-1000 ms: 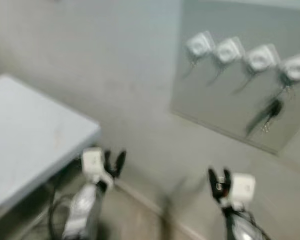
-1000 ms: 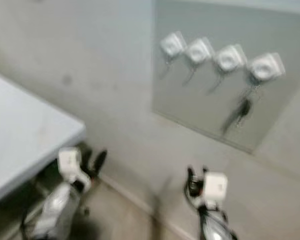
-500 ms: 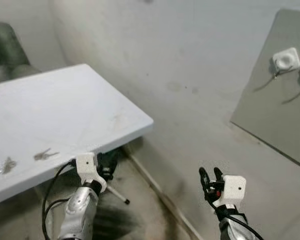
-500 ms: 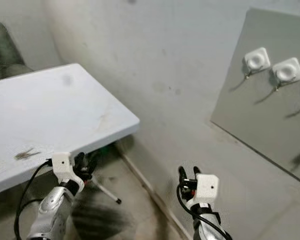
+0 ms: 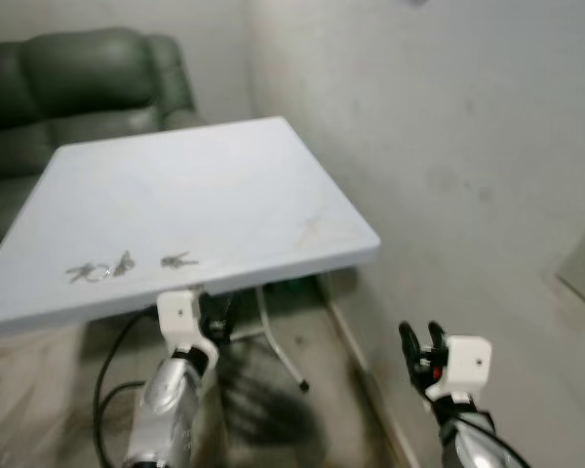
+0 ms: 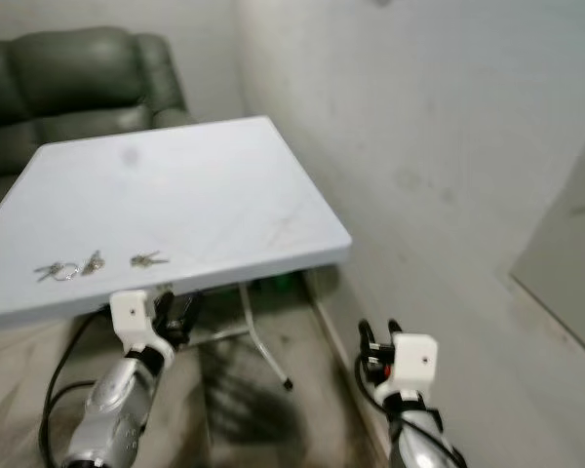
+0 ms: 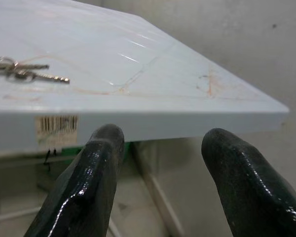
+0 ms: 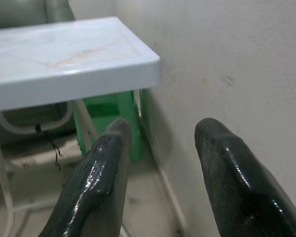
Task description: Hang keys on a hook
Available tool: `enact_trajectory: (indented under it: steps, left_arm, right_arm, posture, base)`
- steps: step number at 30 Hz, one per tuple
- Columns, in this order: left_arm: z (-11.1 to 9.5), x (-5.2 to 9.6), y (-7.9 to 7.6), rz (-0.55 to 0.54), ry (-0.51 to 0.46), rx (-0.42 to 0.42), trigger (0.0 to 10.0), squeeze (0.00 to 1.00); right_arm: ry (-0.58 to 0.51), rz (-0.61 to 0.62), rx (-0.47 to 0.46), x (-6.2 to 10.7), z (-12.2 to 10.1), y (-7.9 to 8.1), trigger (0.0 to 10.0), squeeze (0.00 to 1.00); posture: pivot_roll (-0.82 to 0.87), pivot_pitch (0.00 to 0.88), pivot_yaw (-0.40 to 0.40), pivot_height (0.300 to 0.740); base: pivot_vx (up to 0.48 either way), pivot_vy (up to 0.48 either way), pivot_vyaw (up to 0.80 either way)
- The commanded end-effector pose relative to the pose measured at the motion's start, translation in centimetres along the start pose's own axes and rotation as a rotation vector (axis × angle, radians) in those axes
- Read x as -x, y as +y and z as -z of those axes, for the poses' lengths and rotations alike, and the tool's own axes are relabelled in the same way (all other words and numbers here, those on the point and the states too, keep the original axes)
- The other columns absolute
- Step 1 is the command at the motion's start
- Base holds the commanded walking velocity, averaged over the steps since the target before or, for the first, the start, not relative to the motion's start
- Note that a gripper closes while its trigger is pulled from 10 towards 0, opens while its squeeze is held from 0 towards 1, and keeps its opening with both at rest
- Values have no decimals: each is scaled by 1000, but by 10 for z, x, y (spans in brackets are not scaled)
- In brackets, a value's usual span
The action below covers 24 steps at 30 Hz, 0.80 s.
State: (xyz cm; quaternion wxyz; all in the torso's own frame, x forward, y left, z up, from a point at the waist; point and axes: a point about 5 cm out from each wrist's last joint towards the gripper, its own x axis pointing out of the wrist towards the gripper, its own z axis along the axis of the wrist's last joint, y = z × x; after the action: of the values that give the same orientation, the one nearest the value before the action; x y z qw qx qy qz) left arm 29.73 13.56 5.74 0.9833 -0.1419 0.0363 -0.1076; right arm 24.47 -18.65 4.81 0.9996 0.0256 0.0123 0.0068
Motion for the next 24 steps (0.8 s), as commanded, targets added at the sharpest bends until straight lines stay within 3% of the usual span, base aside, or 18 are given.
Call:
enact_trajectory:
  steps: [1, 15, 24]
  left_arm:
    - [-6, 1, 8, -21, -10, -24, 10000, 0]
    - [-7, 1, 6, -21, -16, -23, 10000, 0]
    - [-8, -1, 5, -12, -18, 12, 10000, 0]
  right_arm:
    - [-4, -21, -16, -4, -1, 7, 10000, 0]
    - [-9, -28, -14, -6, -3, 8, 10000, 0]
    - [-22, -38, -49, -7, -5, 12, 10000, 0]
  posture:
    - [3, 14, 5, 740]
    - [4, 19, 2, 740]
    - [3, 19, 2, 740]
  base:
    - [0, 0, 800]
    - [0, 0, 800]
    - [0, 68, 0]
